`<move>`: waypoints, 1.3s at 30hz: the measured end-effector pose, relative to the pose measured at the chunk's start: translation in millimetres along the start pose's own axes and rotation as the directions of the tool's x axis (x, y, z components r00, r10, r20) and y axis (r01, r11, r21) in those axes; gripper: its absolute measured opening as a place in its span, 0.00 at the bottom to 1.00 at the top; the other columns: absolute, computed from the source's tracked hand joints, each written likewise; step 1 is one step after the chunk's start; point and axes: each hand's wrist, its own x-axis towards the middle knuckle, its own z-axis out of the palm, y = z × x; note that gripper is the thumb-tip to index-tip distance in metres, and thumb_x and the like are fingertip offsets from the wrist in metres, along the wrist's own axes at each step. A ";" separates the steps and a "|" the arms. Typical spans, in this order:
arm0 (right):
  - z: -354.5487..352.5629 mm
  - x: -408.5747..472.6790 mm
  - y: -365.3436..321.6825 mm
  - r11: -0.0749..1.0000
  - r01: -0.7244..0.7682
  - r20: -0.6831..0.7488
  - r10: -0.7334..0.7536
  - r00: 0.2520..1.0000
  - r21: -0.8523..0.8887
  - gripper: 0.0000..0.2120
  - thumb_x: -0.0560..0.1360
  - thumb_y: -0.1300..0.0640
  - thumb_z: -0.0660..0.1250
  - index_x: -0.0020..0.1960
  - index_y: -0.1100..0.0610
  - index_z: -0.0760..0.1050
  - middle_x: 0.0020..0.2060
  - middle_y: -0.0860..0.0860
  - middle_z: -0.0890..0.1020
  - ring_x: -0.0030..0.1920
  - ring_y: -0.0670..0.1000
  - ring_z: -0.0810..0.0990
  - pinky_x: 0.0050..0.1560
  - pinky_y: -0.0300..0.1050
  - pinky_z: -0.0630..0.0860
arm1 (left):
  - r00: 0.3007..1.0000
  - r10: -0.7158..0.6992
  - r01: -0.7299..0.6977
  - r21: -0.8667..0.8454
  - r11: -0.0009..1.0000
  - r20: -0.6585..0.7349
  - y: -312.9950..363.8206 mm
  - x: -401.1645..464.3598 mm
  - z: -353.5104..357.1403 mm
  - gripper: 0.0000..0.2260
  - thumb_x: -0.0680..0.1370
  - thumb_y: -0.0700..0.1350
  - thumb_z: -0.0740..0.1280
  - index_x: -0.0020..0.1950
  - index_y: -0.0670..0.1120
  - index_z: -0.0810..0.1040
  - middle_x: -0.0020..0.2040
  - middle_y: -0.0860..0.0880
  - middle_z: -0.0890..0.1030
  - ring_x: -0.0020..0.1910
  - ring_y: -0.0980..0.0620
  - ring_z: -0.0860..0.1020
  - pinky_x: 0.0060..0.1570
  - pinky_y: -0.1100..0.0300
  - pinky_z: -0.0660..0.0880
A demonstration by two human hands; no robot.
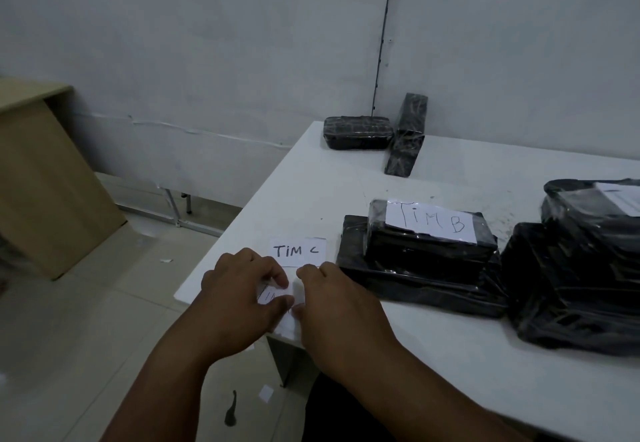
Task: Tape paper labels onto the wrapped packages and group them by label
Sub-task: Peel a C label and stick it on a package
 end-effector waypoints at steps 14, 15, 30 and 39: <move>-28.9 -9.3 -15.3 0.995 -0.025 -0.084 0.034 0.996 0.099 0.10 0.82 0.48 0.64 0.61 0.51 0.72 0.56 0.49 0.75 0.49 0.50 0.76 0.37 0.42 0.65 | 0.996 0.087 -0.088 -0.146 0.985 -0.009 -14.6 -1.5 -21.7 0.03 0.78 0.55 0.69 0.46 0.60 0.76 0.48 0.62 0.78 0.49 0.61 0.75 0.48 0.57 0.74; -34.1 -8.6 -16.0 0.991 -0.025 -0.087 0.037 0.995 0.135 0.10 0.82 0.47 0.64 0.60 0.51 0.73 0.55 0.48 0.76 0.49 0.49 0.74 0.36 0.40 0.64 | 0.996 0.091 -0.092 -0.170 0.981 -0.017 -15.9 -2.2 -25.8 0.03 0.78 0.55 0.68 0.46 0.60 0.77 0.48 0.62 0.79 0.48 0.61 0.76 0.46 0.57 0.74; -112.3 5.1 10.8 0.890 0.020 -0.368 0.168 0.915 0.455 0.06 0.80 0.45 0.66 0.47 0.45 0.76 0.41 0.41 0.80 0.42 0.40 0.78 0.39 0.35 0.70 | 0.934 -0.021 -0.225 -0.631 0.743 -0.357 19.4 32.9 -80.0 0.10 0.69 0.47 0.76 0.49 0.50 0.83 0.44 0.49 0.86 0.43 0.48 0.85 0.47 0.43 0.83; -146.8 22.5 52.6 0.841 0.005 -0.517 0.328 0.790 0.542 0.07 0.79 0.47 0.68 0.43 0.46 0.78 0.39 0.40 0.82 0.38 0.39 0.79 0.39 0.34 0.70 | 0.916 -0.125 -0.257 -0.796 0.549 -0.382 77.6 83.3 -74.6 0.21 0.71 0.41 0.78 0.63 0.48 0.79 0.45 0.46 0.88 0.46 0.50 0.87 0.47 0.53 0.81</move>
